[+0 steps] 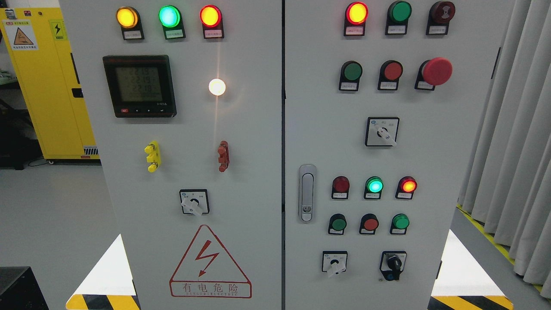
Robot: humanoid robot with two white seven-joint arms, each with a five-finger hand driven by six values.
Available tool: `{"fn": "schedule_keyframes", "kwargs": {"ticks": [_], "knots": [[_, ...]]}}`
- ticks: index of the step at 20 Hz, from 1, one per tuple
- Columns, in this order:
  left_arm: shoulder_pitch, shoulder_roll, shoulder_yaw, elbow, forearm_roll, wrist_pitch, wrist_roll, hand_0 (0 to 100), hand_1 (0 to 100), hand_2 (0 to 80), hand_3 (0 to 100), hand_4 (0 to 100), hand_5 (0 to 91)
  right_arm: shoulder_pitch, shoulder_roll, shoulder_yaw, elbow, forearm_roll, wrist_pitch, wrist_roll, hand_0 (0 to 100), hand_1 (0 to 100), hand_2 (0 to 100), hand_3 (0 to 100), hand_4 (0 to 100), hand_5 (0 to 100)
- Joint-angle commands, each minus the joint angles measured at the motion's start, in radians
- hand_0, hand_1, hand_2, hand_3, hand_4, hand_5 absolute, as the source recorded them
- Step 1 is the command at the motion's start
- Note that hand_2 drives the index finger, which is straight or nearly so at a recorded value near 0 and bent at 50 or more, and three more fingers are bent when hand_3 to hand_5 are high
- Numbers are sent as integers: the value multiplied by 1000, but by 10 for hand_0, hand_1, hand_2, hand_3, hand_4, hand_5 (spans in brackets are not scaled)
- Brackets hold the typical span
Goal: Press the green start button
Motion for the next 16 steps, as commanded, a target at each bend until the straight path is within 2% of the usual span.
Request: {"fn": "schedule_keyframes", "kwargs": {"ticks": [1,11,13,14,15,16], "knots": [[0,0,0,0,0,0,0,120,556,0,0,0,0,-6,-5,-3,2,0,2,0,465,600,0,108,159,117],[0,0,0,0,0,0,0,120,556,0,0,0,0,-15,-6,-5,2,10,-3,-9,465,601,0,108,158,116],[0,0,0,0,0,0,0,120,556,0,0,0,0,-38,-6,-28,4,128,-3,-18,446,618,0,109,158,116],[0,0,0,0,0,0,0,120,556,0,0,0,0,-43,-6,-55,4,209,-3,-40,406,689,0,132,180,132],[0,0,0,0,0,0,0,120,556,0,0,0,0,-46,-6,-78,4,304,-3,-69,393,726,0,207,283,221],[0,0,0,0,0,0,0,120,556,0,0,0,0,-52,-6,-86,4,388,-3,-93,400,730,0,212,285,226]]}}
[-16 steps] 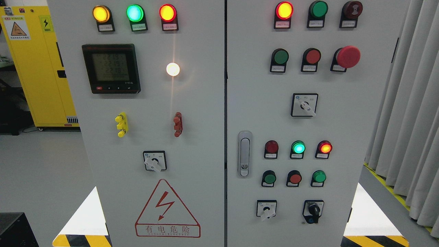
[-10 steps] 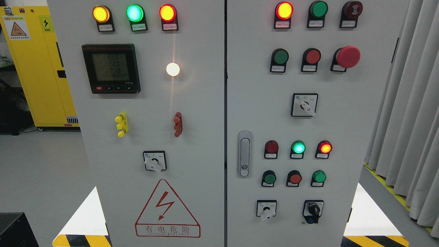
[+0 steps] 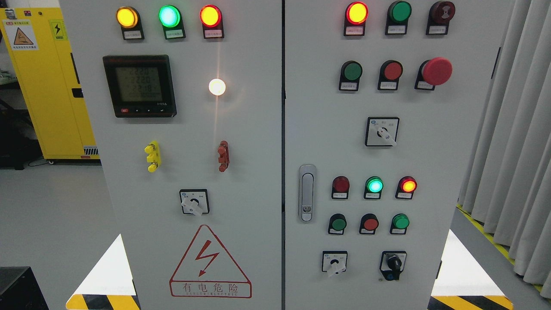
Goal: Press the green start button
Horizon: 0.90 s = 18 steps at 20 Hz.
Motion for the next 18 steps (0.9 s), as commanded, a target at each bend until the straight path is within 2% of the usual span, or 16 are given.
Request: {"fn": "schedule_keyframes", "kwargs": {"ticks": [1,3,5,6,8,11,12,13,14,15,18], "knots": [[0,0,0,-1,0,0,0,120,556,0,0,0,0,-35,-6,-66,-2,318,-3,-61,395,766,0,383,525,462],[0,0,0,-1,0,0,0,120,556,0,0,0,0,-49,-5,-68,-6,401,-3,-66,444,794,0,508,669,707],[0,0,0,0,0,0,0,120,556,0,0,0,0,-76,-6,-80,-6,481,-2,-66,521,837,0,663,819,851],[0,0,0,0,0,0,0,120,556,0,0,0,0,-93,-5,-95,-3,525,0,-66,534,841,0,672,825,856],[0,0,0,-1,0,0,0,120,556,0,0,0,0,-133,-5,-120,4,619,2,-66,544,848,0,793,889,906],[0,0,0,0,0,0,0,120,556,0,0,0,0,-199,0,-167,21,731,3,-70,486,851,0,835,938,955],[0,0,0,0,0,0,0,120,556,0,0,0,0,-217,0,-180,24,765,5,-78,426,855,0,845,957,988],[0,0,0,0,0,0,0,120,556,0,0,0,0,-228,2,-189,26,795,12,-85,414,867,0,859,956,1000],[0,0,0,-1,0,0,0,120,556,0,0,0,0,-241,2,-197,26,828,26,-89,489,887,0,861,955,1000],[0,0,0,0,0,0,0,120,556,0,0,0,0,-256,2,-206,27,857,38,-89,508,892,0,862,956,1000],[0,0,0,-1,0,0,0,120,556,0,0,0,0,-306,0,-215,47,908,46,-84,677,930,0,862,952,1000]]}}
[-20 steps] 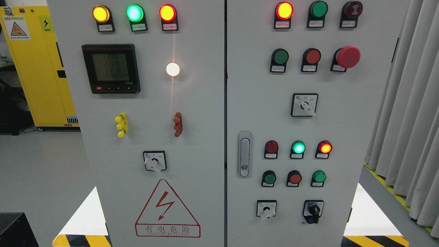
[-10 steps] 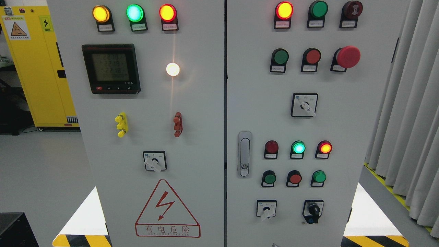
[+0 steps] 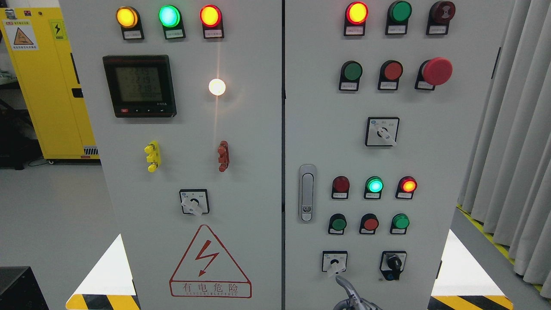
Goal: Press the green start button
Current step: 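Raise the right hand toward the green push button in the lower row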
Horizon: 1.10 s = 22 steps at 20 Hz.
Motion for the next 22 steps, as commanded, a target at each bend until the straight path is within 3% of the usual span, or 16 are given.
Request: {"fn": "schedule_keyframes", "kwargs": {"ticks": [1,12,22], "knots": [[0,0,0,0,0,0,0,120,556,0,0,0,0,-107,-2,-78,40,165,11,2,748,942,0,862,951,1000],[0,0,0,0,0,0,0,120,556,0,0,0,0,-183,-3,-64,92,237,13,8,946,979,0,868,950,1000],[0,0,0,-1,0,0,0,120,556,0,0,0,0,-242,-3,-62,158,239,13,19,1000,993,0,870,951,1000]]}}
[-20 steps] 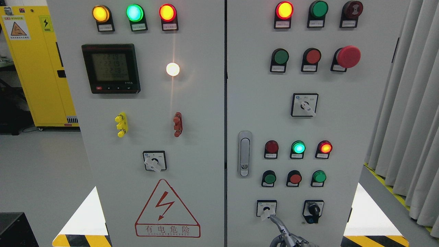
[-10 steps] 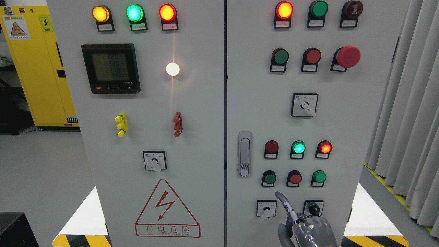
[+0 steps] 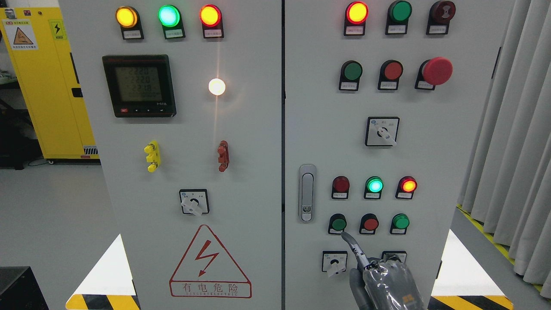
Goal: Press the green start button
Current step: 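Raise the right hand toward the green push button in the lower row, then press the green push button with the right hand's fingertip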
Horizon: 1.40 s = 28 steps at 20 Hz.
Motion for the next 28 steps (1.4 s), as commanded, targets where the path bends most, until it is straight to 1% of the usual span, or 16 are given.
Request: {"fn": "schedule_keyframes", "kwargs": {"ticks": [1,3,5,8,11,21,28], "knots": [[0,0,0,0,0,0,0,120,556,0,0,0,0,-34,-3,1,63,6,0,1,1000,993,0,871,951,1000],[0,0,0,0,0,0,0,120,556,0,0,0,0,-37,-3,12,71,6,3,1,1000,994,0,871,951,1000],[1,0,0,0,0,0,0,120,556,0,0,0,0,-43,-3,13,79,3,15,1,1000,995,0,871,950,1000],[0,0,0,0,0,0,0,120,556,0,0,0,0,-50,-3,15,91,0,17,3,1000,997,0,872,951,1000],[0,0,0,0,0,0,0,120,556,0,0,0,0,-57,-3,16,103,-3,17,26,1000,1000,0,872,951,1000],[0,0,0,0,0,0,0,120,556,0,0,0,0,-82,-5,13,126,-8,18,26,1000,1000,0,871,952,1000],[0,0,0,0,0,0,0,120,556,0,0,0,0,-71,-5,13,102,-11,17,10,1000,1000,0,870,952,1000]]}}
